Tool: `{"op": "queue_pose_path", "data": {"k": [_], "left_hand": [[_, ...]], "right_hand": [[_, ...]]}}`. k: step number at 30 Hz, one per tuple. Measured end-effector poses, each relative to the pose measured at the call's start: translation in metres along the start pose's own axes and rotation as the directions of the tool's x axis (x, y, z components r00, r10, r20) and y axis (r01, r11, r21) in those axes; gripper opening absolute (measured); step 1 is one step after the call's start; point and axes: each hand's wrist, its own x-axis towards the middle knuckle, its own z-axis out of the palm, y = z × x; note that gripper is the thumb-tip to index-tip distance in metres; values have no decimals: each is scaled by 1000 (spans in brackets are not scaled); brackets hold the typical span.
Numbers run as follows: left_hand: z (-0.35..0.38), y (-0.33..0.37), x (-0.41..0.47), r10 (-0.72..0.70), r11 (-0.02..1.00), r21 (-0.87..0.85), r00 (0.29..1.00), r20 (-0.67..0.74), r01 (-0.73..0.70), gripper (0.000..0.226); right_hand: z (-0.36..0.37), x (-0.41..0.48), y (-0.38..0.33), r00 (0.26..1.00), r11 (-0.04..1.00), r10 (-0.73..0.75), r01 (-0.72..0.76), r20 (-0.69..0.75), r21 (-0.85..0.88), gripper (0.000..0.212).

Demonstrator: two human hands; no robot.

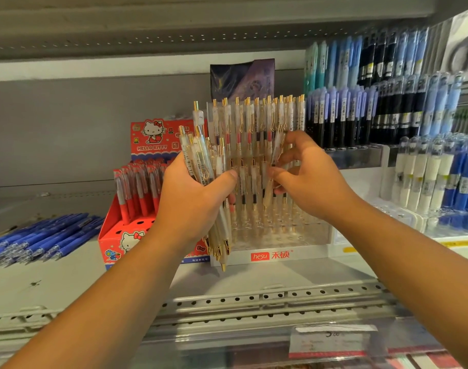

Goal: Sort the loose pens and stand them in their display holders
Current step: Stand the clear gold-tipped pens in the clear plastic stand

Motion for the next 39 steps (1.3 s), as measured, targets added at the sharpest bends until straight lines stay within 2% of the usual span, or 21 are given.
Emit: {"op": "queue_pose_path", "data": {"k": [9, 19, 25, 29, 39], "left_hand": [[0, -1, -1, 19, 1000, 0, 1000, 11, -19, 21], [0, 0, -3, 29, 1000, -12, 999, 23, -29, 18], [0, 1, -5, 23, 999, -36, 1000, 8, -23, 20], [0, 1, -5, 26, 999, -33, 999, 22, -25, 18], [0, 0, -5, 33, 999, -35, 997, 70, -31, 16]], "right_hand": [[3, -6, -1, 999, 997, -47, 48, 16, -60, 61], [1, -4, -1, 999, 999, -30, 29, -19, -33, 33], [2, -5, 3, 999, 998, -13, 15, 29, -54, 22], [2, -3, 4, 999, 997, 17, -14, 33, -78, 22], [2, -6, 0, 998, 970, -54, 46, -29, -240, 31]]}}
